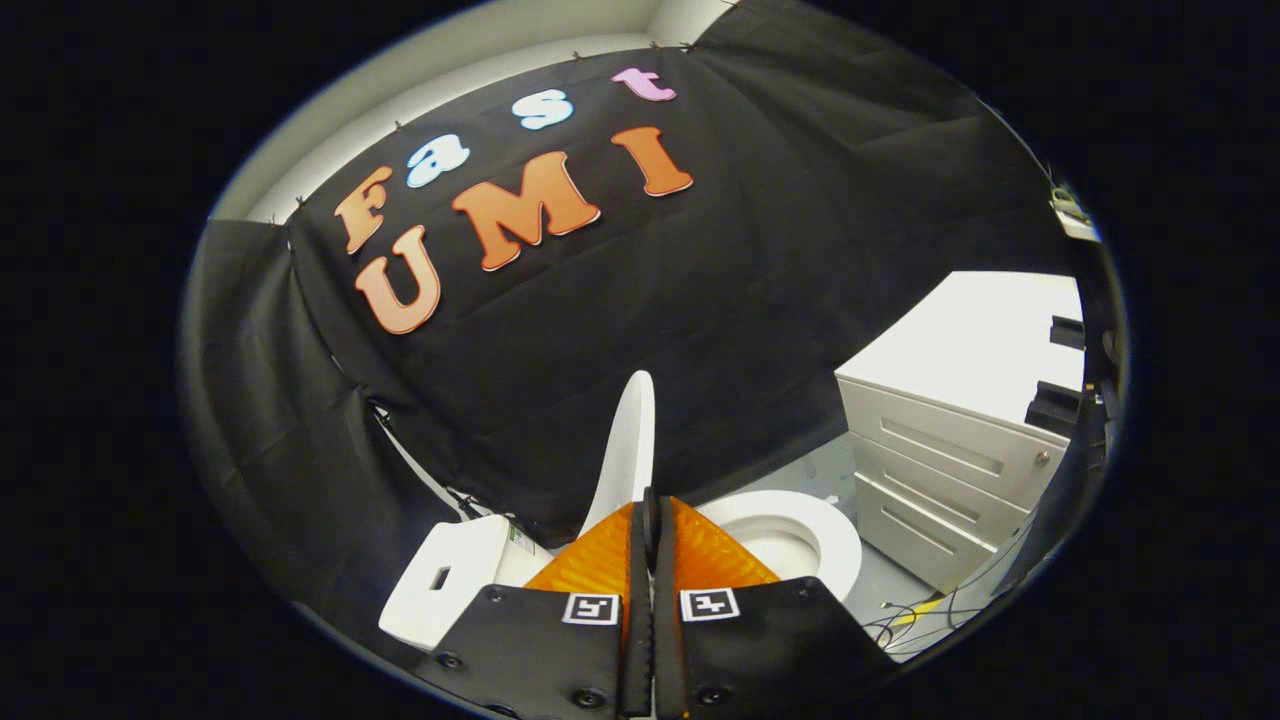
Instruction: Open the toilet lid.
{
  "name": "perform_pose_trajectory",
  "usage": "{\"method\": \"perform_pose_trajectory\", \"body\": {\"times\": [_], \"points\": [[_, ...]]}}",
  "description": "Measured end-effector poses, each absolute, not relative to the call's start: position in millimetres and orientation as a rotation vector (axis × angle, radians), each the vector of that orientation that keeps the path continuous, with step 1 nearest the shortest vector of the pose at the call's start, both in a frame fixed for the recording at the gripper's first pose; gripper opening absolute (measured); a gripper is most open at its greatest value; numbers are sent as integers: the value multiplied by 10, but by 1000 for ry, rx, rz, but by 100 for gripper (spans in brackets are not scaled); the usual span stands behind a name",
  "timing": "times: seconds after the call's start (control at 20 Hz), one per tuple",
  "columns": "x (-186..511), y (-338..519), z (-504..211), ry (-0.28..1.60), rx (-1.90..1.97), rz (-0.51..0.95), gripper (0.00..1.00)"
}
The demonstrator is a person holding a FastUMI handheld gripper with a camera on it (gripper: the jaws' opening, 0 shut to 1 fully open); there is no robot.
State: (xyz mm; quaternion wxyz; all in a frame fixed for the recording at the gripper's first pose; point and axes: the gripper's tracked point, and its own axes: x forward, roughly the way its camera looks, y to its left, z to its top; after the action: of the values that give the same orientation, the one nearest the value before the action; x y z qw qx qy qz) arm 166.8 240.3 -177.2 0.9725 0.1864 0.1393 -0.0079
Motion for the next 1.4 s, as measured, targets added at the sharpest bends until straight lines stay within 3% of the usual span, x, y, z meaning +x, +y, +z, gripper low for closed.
{"method": "perform_pose_trajectory", "body": {"times": [1.4], "points": [[1484,4310,-1193,156,115,149,10]]}}
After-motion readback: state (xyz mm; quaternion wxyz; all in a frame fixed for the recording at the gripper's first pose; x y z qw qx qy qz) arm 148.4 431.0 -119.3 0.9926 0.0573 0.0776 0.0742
